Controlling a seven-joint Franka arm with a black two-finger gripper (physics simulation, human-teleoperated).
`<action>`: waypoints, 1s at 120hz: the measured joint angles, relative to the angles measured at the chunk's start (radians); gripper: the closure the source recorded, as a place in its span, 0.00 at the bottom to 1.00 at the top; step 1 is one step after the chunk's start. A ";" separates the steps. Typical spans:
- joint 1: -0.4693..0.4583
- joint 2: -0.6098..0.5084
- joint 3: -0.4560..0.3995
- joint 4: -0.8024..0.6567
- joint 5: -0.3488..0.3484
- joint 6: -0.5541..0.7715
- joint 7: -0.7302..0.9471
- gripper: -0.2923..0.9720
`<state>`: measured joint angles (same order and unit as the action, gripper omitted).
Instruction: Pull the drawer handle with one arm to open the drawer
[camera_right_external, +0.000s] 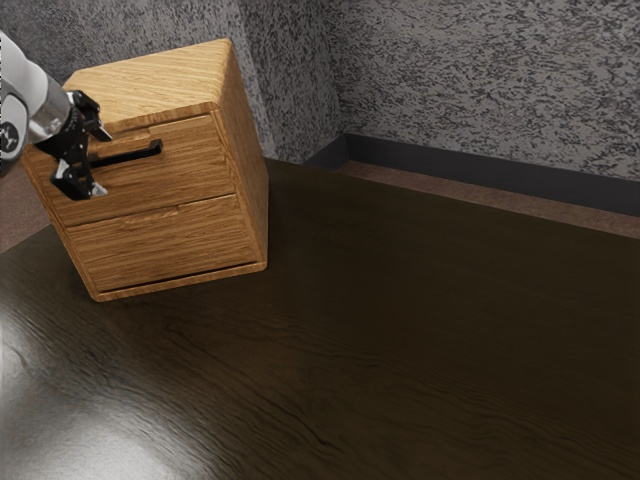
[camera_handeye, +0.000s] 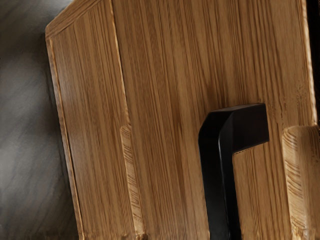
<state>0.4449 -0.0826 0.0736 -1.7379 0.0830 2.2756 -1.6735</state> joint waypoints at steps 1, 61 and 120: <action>-0.006 -0.002 0.003 -0.002 0.000 0.000 0.000 0.23; -0.049 0.050 0.023 0.025 -0.002 0.027 0.001 0.23; -0.052 0.059 0.024 0.024 -0.008 0.042 0.000 0.45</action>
<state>0.3934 -0.0239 0.0978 -1.7144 0.0747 2.3180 -1.6731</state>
